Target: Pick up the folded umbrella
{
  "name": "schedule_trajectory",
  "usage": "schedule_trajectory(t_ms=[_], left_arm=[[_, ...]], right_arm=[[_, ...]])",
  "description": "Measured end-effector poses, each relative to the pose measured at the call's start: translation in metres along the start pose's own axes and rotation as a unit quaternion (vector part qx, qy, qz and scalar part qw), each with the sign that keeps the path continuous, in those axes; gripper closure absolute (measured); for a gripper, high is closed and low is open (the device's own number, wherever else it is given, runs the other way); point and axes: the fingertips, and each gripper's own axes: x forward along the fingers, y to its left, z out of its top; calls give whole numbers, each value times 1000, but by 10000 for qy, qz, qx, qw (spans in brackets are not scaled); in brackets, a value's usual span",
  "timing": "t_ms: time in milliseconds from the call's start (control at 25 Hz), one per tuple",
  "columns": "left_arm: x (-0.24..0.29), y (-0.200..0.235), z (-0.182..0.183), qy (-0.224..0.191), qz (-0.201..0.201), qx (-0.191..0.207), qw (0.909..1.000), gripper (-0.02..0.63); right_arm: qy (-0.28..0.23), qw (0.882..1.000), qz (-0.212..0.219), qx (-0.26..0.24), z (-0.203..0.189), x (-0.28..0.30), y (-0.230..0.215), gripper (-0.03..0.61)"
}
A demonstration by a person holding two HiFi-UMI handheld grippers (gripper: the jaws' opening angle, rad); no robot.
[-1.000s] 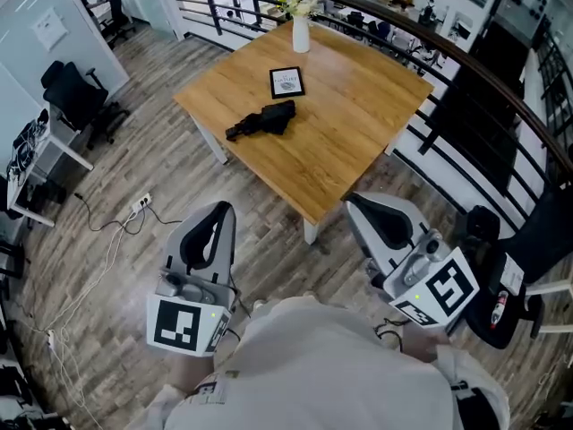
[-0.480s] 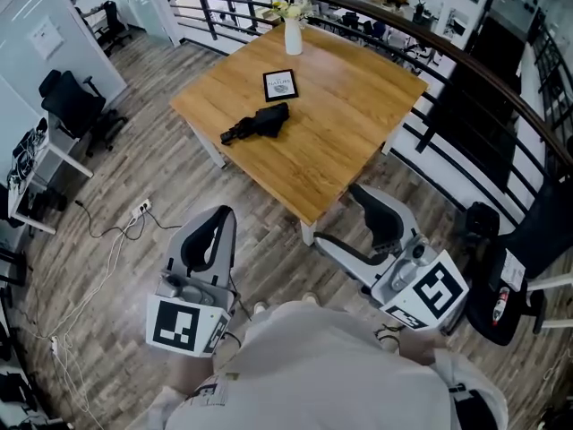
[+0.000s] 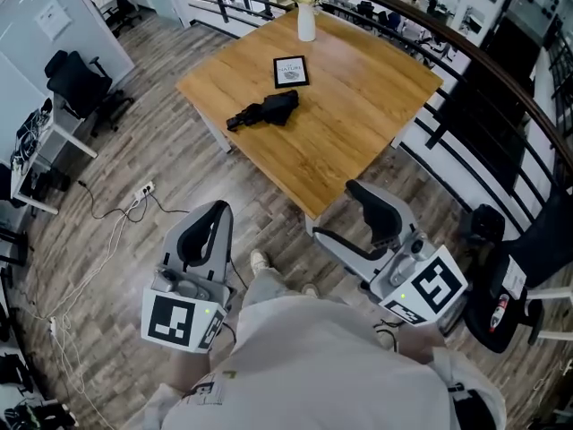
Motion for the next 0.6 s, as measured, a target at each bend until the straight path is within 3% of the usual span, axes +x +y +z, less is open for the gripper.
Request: schedule_trajectory(t_ms=[400, 600], left_arm=[[61, 40, -25, -100, -214, -40, 9997, 589], [102, 85, -51, -14, -357, -418, 9985, 589]], right_arm=[[204, 9996, -162, -146, -29, 51, -52, 245], [393, 9981, -425, -188, -47, 92, -86, 245]])
